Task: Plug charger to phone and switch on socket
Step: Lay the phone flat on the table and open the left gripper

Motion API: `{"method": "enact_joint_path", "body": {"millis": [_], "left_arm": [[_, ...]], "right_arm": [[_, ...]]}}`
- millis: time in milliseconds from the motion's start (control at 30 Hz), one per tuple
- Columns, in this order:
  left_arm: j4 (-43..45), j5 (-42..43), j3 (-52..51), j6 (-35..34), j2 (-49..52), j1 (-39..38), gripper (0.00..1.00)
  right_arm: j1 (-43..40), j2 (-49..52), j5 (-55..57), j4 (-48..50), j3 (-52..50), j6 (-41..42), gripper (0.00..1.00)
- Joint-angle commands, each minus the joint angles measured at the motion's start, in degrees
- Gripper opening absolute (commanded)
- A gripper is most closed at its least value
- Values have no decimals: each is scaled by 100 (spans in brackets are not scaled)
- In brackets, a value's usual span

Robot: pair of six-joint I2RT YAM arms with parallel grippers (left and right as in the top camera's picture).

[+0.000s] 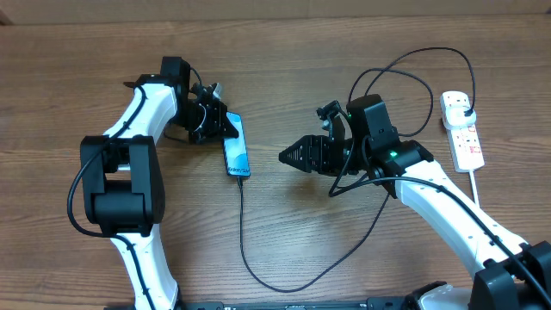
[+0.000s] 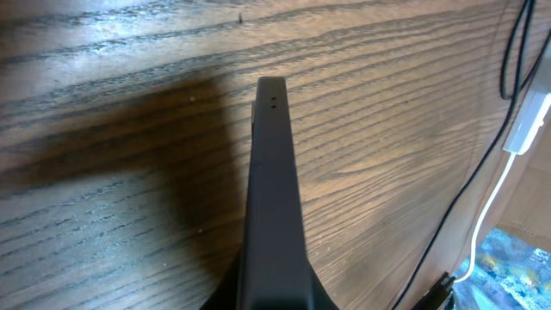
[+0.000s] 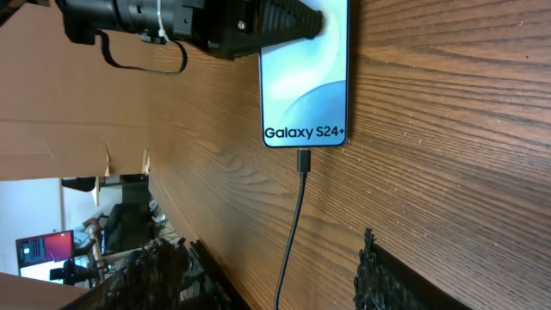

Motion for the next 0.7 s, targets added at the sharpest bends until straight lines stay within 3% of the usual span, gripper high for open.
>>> {"method": "enact_joint_path", "body": {"millis": [0,333,667], "left_arm": [[-15,70,-63,-61,177,22,4],[-146,-393,-94,-188,184,20,7],[-153,-627,-94,-186,184,22,35]], "right_arm": [[4,9,50,9,35,-50,66],[4,9,48,0,35,-50,66],[4,9,50,-31,35,-50,66]]}}
